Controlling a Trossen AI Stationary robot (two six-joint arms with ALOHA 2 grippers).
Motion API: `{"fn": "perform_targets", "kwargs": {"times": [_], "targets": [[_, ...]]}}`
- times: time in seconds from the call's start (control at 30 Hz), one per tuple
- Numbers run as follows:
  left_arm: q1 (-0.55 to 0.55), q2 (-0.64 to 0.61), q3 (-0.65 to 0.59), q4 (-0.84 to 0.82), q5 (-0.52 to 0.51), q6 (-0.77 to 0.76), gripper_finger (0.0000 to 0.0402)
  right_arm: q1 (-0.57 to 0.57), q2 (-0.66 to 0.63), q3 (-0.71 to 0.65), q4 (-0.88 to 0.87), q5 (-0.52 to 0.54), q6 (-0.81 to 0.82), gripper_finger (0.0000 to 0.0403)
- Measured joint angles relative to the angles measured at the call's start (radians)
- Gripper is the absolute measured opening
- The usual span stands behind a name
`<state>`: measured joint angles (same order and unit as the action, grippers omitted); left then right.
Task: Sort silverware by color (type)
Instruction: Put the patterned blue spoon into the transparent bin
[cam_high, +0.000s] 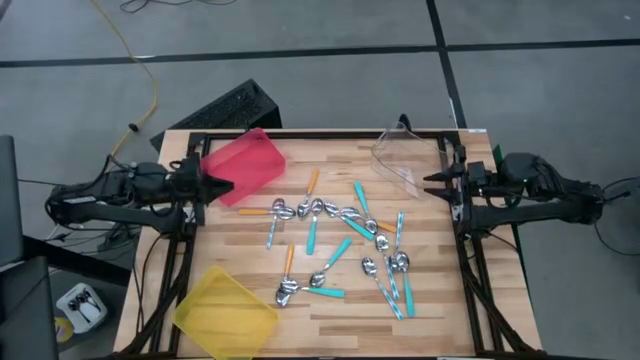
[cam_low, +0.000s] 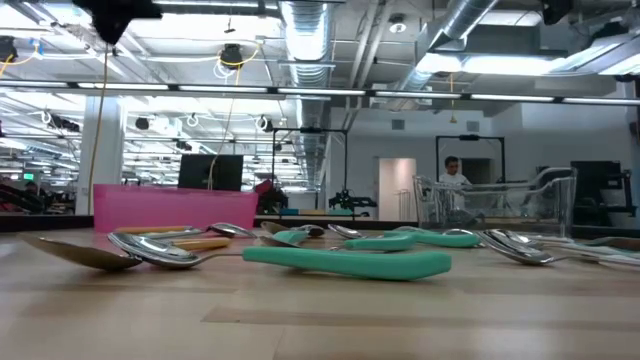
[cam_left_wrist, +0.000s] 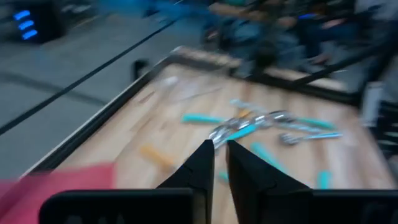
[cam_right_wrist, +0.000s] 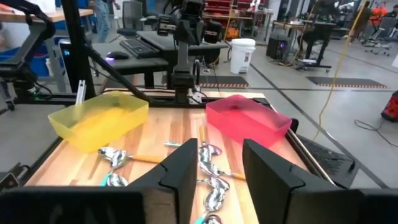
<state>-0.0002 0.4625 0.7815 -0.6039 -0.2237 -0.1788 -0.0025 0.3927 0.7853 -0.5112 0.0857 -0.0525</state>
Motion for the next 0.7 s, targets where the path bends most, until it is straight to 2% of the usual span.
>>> {"fn": "perform_targets", "kwargs": {"times": [0.17,0.37,0.53,0.6,0.7], "targets": [[0.0,0.051,0.0,0.209,0.055,0.128,0.0092,0.0,0.0,0.0,0.02,0.02,0.002,0.0201],[0.0,0.105,0.002,0.353,0.044,0.088,0.014,0.0,0.0,-0.001,0.119,0.022,0.042,0.0238],[0.0,0.121,0.03,0.46,0.056,0.105,0.015,0.0,0.0,0.0,0.269,0.022,-0.002,0.0239],[0.0,0.12,0.054,0.485,0.061,0.063,0.0151,0.0,0.0,0.0,0.302,0.022,-0.005,0.0239],[0.0,0.12,0.112,0.395,0.061,0.026,0.0151,0.0,0.009,0.002,0.313,0.059,-0.006,0.0239]]}}
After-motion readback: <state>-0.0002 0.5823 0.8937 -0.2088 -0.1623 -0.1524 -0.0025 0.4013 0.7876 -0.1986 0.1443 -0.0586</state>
